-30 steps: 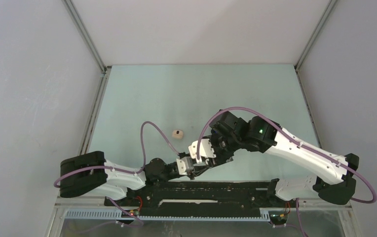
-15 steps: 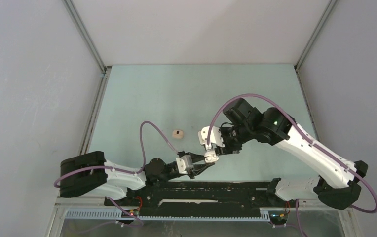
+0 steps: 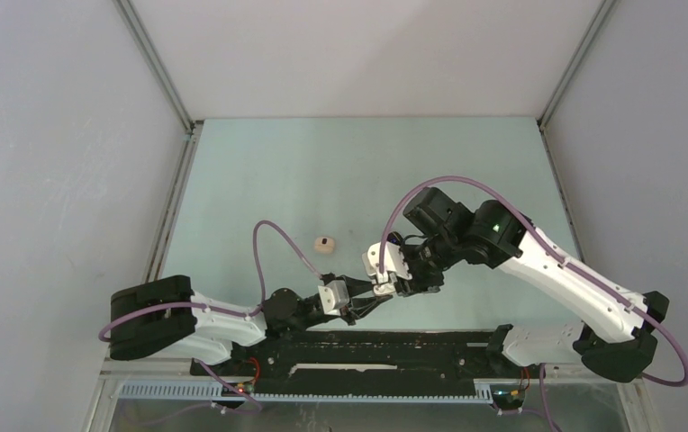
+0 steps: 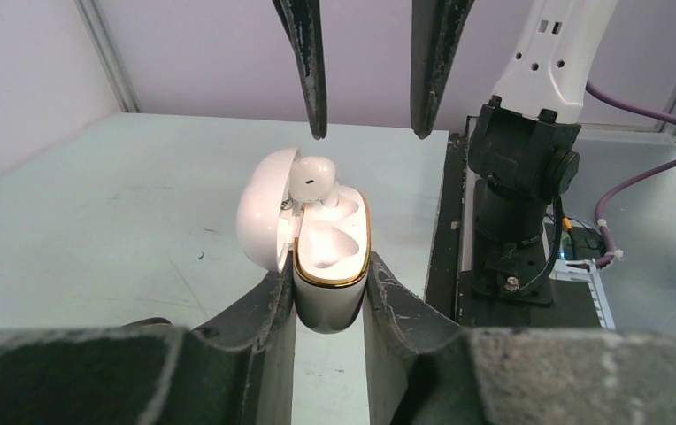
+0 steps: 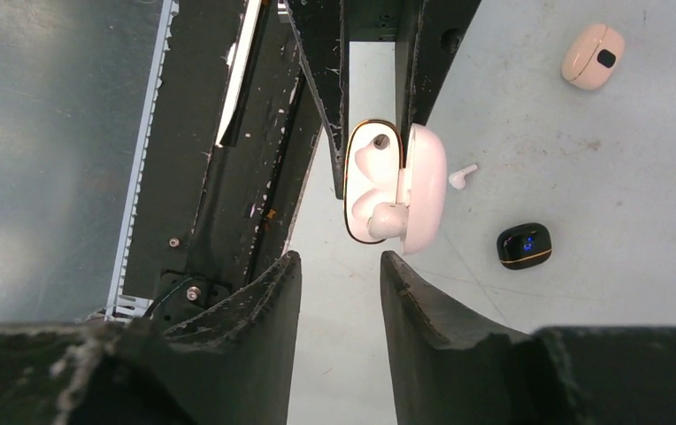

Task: Insert the wireless bluetooth earbuds into the charging case
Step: Adjust the right earbud in the right side groove of the charging case.

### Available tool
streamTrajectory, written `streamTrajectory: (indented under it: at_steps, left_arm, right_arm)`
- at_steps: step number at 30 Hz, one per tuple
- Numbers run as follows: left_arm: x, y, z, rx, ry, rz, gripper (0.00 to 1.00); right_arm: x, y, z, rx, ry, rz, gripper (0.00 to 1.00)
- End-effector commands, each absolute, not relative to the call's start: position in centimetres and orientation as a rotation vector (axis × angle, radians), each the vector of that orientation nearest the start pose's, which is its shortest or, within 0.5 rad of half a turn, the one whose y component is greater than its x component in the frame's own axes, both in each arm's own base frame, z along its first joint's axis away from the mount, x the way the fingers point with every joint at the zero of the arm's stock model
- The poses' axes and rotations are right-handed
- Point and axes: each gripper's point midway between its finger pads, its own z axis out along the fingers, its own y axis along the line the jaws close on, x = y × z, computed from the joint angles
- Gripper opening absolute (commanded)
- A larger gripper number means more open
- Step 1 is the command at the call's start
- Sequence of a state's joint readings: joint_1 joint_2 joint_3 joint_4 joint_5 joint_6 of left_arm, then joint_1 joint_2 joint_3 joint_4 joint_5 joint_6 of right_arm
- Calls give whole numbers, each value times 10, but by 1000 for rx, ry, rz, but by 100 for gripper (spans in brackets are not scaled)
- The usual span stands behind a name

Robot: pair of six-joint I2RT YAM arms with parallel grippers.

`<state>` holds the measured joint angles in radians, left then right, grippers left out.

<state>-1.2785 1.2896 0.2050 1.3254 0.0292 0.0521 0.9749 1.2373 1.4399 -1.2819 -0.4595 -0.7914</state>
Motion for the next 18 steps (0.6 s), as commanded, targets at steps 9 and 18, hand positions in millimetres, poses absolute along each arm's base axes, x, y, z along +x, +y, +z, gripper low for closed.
streamTrajectory:
  at_steps: [9, 18]
  left_arm:
    - [103, -353, 222, 825, 1027, -1083, 0]
    - [103, -353, 222, 828, 1025, -1085, 0]
  right_arm:
    - [98, 251, 238, -2132, 1508, 668, 44]
    - [100, 254, 233, -2153, 1497, 633, 48]
